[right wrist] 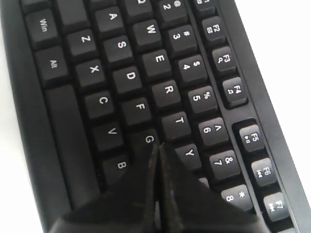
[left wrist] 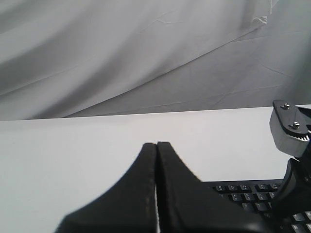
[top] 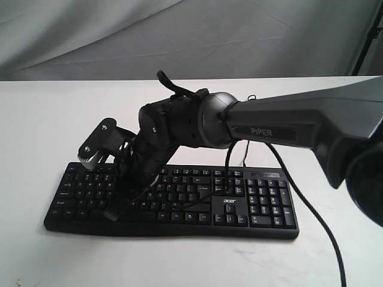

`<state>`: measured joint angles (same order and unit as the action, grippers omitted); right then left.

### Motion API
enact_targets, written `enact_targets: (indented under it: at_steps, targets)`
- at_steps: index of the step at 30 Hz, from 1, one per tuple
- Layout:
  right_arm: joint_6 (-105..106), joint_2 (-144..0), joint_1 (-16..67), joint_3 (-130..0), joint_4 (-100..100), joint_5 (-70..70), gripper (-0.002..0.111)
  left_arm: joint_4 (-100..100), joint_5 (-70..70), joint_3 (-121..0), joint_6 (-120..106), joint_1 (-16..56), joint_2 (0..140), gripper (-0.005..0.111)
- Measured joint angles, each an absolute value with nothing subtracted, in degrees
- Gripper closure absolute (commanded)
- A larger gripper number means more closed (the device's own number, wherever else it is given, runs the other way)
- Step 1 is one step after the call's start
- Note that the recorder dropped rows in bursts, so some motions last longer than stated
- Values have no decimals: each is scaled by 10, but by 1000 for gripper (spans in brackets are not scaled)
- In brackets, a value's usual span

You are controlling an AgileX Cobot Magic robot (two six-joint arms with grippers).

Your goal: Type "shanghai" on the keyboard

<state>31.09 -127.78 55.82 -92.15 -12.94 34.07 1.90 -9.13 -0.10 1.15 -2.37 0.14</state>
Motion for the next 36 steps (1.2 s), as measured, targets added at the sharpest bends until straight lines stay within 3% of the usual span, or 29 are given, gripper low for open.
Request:
enact_targets:
  at_steps: [36]
  targets:
    - [313, -1285, 557, -922, -143, 341, 108, 19, -91, -1, 12, -24, 1, 107]
